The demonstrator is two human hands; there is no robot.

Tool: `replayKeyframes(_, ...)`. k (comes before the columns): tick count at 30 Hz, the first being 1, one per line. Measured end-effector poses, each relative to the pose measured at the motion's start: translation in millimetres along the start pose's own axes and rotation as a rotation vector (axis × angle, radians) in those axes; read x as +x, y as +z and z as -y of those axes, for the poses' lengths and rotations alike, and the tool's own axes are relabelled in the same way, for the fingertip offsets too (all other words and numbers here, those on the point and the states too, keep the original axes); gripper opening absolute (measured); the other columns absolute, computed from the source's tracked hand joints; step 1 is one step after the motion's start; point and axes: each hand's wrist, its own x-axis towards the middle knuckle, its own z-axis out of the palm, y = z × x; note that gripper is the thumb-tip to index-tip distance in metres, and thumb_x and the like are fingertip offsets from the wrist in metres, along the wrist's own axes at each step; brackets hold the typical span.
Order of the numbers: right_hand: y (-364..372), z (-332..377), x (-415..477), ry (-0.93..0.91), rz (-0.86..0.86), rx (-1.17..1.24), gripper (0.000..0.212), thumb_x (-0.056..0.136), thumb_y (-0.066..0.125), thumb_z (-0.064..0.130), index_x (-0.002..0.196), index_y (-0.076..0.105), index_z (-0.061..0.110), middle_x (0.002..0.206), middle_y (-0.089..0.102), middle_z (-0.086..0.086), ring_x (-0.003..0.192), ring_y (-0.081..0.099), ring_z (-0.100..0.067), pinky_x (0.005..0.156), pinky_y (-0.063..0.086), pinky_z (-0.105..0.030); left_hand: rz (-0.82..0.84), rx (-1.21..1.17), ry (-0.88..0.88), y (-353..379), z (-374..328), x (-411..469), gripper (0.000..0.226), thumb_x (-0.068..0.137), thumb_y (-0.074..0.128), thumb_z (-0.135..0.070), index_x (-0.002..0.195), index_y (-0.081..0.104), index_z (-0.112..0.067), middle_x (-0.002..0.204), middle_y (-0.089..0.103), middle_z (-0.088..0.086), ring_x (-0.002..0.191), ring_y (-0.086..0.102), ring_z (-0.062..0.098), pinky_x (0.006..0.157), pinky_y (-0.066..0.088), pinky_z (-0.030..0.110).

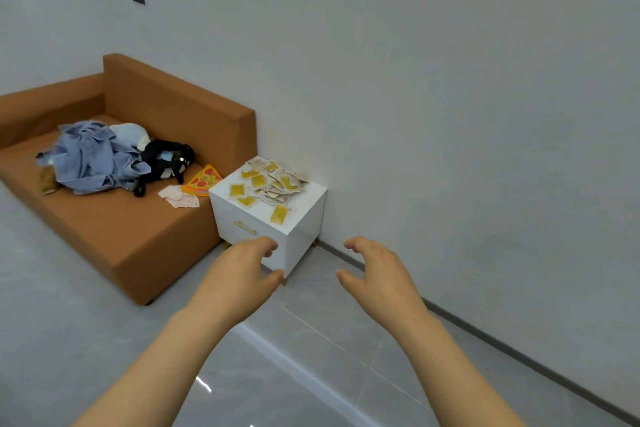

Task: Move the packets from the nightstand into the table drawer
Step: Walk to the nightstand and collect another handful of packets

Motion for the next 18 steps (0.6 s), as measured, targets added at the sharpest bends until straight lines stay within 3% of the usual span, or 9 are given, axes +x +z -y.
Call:
replayKeyframes(11,37.9,18.7,186.8,0.017,0.023,0.052,0.049,0.089,0.059,0.027,0.136,0.046,0.022,0.137,0.050,0.003,0.126,0.045,-0.013,0.100,0.038,-0.025,0.021,0.018,-0.068,-23.3,77.2,165.7,0.046,0.087,0.061,-0.031,0.131,0.052,-0.021,0.126,0.059,-0.005,0.112,0.057,0.012,0.091,0.048,0.028)
replayKeyframes(15,42.9,31.4,253.7,0.004,0.046,0.054,0.049,0.088,0.059,0.027,0.135,0.047,0.022,0.136,0.051,0.003,0.125,0.046,-0.014,0.098,0.038,-0.025,0.016,0.053,-0.081,-37.9,98.4,227.5,0.044,0.086,0.062,-0.033,0.127,0.054,-0.023,0.122,0.061,-0.007,0.108,0.057,0.011,0.081,0.044,0.023)
replayKeyframes(18,48.9,40.4,299.6,0.000,0.076,0.038,0.049,0.088,0.059,0.028,0.135,0.047,0.022,0.135,0.052,0.002,0.125,0.047,-0.015,0.098,0.039,-0.027,0.017,0.051,-0.101,-45.9,116.4,265.3,0.045,0.086,0.062,-0.033,0.128,0.053,-0.023,0.122,0.061,-0.007,0.107,0.057,0.011,0.081,0.043,0.023)
